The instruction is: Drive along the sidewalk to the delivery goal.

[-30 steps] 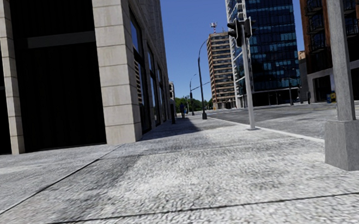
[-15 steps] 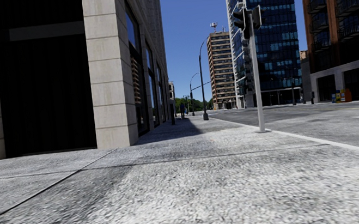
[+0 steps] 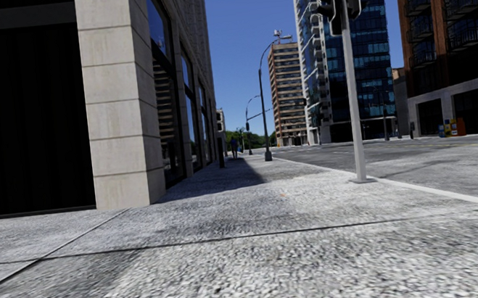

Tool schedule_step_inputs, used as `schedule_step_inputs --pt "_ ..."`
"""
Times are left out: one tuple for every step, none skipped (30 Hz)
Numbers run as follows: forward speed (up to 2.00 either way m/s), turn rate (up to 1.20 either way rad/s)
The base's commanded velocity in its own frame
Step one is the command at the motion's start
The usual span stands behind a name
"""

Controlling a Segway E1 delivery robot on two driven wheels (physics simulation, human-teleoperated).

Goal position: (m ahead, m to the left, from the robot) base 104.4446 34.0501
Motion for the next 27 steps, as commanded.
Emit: schedule_step_inputs --pt "2.0 -0.29" --pt "2.0 -0.29" --pt "2.0 -0.29" --pt "2.0 -0.29" --pt "2.0 -0.29" --pt "2.0 -0.29" --pt "2.0 -0.29" --pt "2.0 -0.29" --pt "2.0 -0.29" --pt "2.0 -0.29" --pt "2.0 -0.29" --pt "2.0 -0.29" --pt "2.0 -0.29" --pt "2.0 -0.24" --pt "2.0 -0.16" --pt "2.0 0.0" --pt "2.0 0.0" --pt "2.0 0.0" --pt "2.0 0.0" --pt "2.0 0.0" --pt "2.0 0.0" --pt "2.0 0.0" --pt "2.0 0.0" --pt "2.0 0.0" --pt "2.0 0.0" --pt "2.0 0.0" --pt "2.0 0.0"
